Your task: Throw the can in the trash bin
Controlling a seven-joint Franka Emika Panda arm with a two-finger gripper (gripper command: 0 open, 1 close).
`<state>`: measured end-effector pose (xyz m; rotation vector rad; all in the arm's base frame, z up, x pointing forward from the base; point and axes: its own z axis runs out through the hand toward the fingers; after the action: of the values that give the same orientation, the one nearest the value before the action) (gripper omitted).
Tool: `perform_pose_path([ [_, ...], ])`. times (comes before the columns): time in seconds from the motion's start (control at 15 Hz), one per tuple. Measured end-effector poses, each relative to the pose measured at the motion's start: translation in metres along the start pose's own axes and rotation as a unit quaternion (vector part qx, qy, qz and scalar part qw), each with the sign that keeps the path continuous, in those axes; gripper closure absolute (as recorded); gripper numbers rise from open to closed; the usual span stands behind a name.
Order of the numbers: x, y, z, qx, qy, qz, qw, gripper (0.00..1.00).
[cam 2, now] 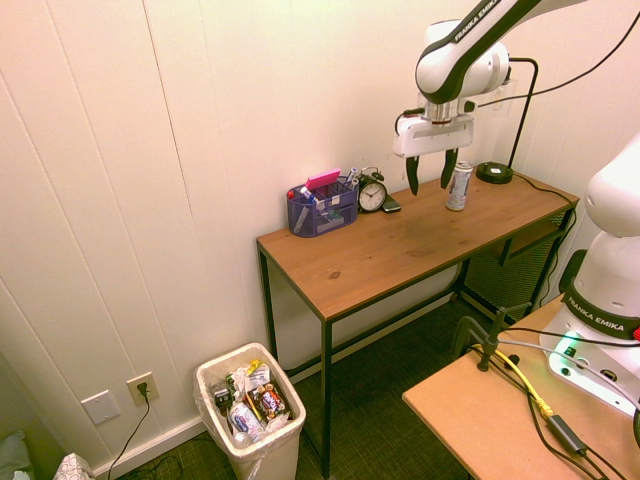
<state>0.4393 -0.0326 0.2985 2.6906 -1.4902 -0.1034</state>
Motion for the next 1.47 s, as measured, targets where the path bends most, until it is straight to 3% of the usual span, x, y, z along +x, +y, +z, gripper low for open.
perform_pose_path([
  [0.27, 0.061, -0.004, 0.064, -0.024, -0.011, 0.107, 0.994, 0.0],
  [0.47, 0.117, 0.013, 0.097, -0.027, -0.011, 0.206, 0.978, 0.0],
  [0.67, 0.165, 0.037, 0.099, 0.001, -0.018, 0.284, 0.959, 0.0],
  [1.07, 0.224, 0.062, 0.092, 0.039, 0.036, 0.359, 0.932, 0.0],
  [1.33, 0.236, 0.044, 0.073, 0.056, 0.062, 0.363, 0.928, 0.0],
  [1.4, 0.236, 0.039, 0.069, 0.056, 0.066, 0.361, 0.929, 1.0],
  [1.47, 0.236, 0.037, 0.067, 0.054, 0.069, 0.36, 0.929, 1.0],
])
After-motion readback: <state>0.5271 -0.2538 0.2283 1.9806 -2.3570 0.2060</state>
